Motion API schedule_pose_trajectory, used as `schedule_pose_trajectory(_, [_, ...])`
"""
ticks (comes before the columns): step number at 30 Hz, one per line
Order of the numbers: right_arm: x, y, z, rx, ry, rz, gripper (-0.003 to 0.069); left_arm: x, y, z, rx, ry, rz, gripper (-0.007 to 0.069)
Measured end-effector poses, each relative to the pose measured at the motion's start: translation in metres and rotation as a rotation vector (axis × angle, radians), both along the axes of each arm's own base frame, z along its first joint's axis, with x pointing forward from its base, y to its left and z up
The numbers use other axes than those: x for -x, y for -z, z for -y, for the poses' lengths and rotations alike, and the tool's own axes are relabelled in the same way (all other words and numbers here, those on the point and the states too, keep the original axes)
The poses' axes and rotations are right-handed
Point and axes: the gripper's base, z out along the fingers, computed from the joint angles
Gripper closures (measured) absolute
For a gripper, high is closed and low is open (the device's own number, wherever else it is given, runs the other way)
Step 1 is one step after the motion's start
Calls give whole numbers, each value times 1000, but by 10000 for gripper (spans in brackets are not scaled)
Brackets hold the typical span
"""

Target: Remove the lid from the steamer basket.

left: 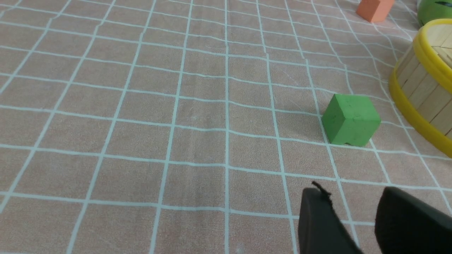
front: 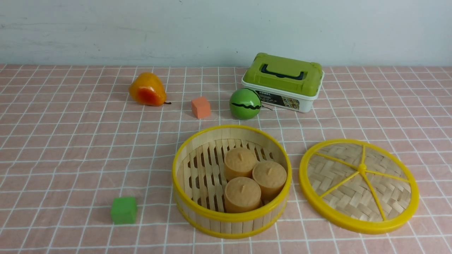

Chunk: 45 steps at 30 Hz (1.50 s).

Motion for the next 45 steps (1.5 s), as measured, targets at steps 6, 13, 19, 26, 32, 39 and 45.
schedule_pose_trajectory(6, [26,55,11,62,66,186,664,0,0,0,0,0,0,386])
schedule_pose_trajectory(13, [45,130,18,29,129,218,664,0,0,0,0,0,0,386])
schedule_pose_trajectory(19, [49,175,21,-95,210,158,664,0,0,0,0,0,0,386])
schedule_pose_trajectory(26, [49,179,27,-110,313,145,664,0,0,0,0,0,0,386])
schedule_pose_trajectory(32, [50,182,28,-105,332,114,664,0,0,0,0,0,0,386])
schedule_pose_trajectory(39, [51,184,28,-105,338,73,664,0,0,0,0,0,0,386])
schedule_pose_trajectory(45, [51,184,28,-104,338,68,659,0,0,0,0,0,0,386])
